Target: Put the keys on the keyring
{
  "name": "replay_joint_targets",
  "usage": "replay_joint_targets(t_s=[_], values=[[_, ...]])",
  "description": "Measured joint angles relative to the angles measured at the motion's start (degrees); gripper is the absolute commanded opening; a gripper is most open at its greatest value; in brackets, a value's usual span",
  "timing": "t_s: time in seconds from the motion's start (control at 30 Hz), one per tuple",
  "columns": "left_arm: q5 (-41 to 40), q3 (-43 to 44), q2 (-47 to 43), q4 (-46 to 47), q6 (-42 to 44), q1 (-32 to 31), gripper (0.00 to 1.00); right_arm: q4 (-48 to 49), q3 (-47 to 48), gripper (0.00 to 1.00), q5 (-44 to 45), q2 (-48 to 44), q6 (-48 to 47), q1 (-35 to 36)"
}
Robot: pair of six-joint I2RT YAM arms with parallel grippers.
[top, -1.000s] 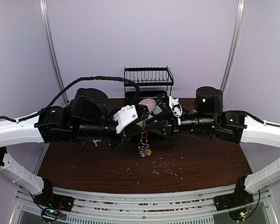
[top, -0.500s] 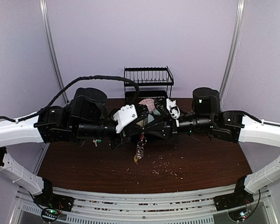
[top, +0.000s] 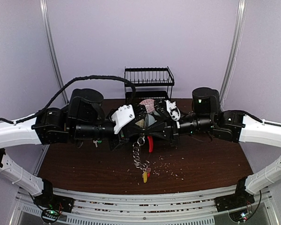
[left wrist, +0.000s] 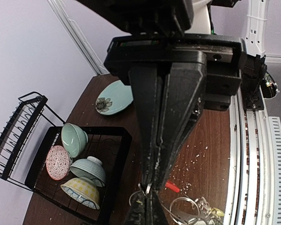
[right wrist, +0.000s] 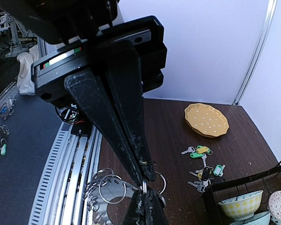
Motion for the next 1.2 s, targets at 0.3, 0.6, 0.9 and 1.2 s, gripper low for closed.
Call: replay_joint_targets(t_s=[0.3, 0.6, 0.9, 1.2], values=[[1.4, -2.6, -2.2, 3.3, 0.2, 0.0, 0.45, 3.4, -1.4, 0.0, -2.6, -0.9, 3.0, -1.4], [1.1, -12.3, -11.6, 12.0, 2.5, 0.2, 0.48, 19.2, -8.9, 0.0, -8.1, -3.2, 13.1, -4.1], [1.9, -12.4, -6.3, 19.6, 2.9, 0.2, 0.37, 32.6, -12.1, 0.0, -12.3, -2.7, 21.6, -4.1], [1.9, -14.3, -5.6, 25.9, 2.7, 0.2, 0.39, 35.3, -12.1, 0.0, -13.0, -2.7, 23.3, -3.9]])
